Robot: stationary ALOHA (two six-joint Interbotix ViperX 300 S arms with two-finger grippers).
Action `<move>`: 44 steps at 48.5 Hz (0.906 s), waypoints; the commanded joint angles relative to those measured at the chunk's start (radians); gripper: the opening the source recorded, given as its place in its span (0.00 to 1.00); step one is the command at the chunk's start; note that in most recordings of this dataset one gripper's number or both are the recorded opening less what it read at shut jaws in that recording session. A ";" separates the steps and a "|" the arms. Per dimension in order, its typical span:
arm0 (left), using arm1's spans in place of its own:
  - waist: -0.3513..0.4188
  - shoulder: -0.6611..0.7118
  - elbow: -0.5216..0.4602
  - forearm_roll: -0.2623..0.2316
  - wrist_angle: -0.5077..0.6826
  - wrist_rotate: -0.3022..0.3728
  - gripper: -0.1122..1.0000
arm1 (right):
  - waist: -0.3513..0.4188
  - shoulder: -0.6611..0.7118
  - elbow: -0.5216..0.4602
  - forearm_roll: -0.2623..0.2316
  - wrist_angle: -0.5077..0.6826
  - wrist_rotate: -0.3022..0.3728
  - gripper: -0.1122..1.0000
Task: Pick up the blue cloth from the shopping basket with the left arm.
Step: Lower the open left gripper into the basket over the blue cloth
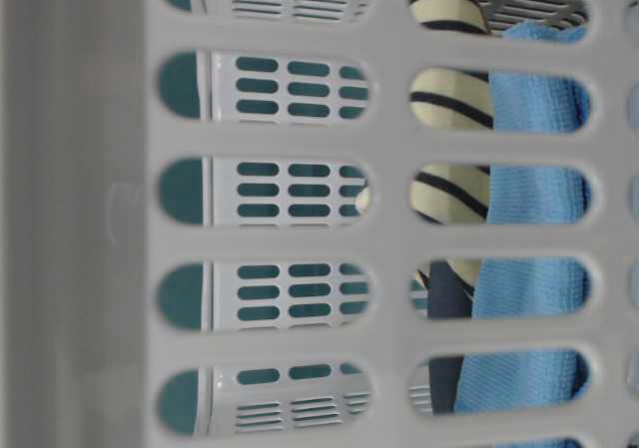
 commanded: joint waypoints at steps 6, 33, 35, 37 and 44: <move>-0.003 0.014 -0.118 0.041 0.146 -0.023 0.10 | 0.005 0.000 -0.020 0.012 0.012 0.014 0.10; -0.031 0.302 -0.528 0.041 0.660 -0.008 0.10 | -0.011 -0.017 -0.130 0.020 0.310 0.193 0.10; -0.031 0.328 -0.552 0.041 0.678 -0.005 0.10 | -0.014 -0.017 -0.132 0.020 0.311 0.201 0.10; -0.031 0.359 -0.575 0.041 0.695 -0.005 0.10 | -0.015 -0.018 -0.132 0.018 0.311 0.199 0.12; -0.035 0.436 -0.626 0.041 0.724 -0.020 0.10 | -0.015 -0.017 -0.132 0.015 0.304 0.192 0.39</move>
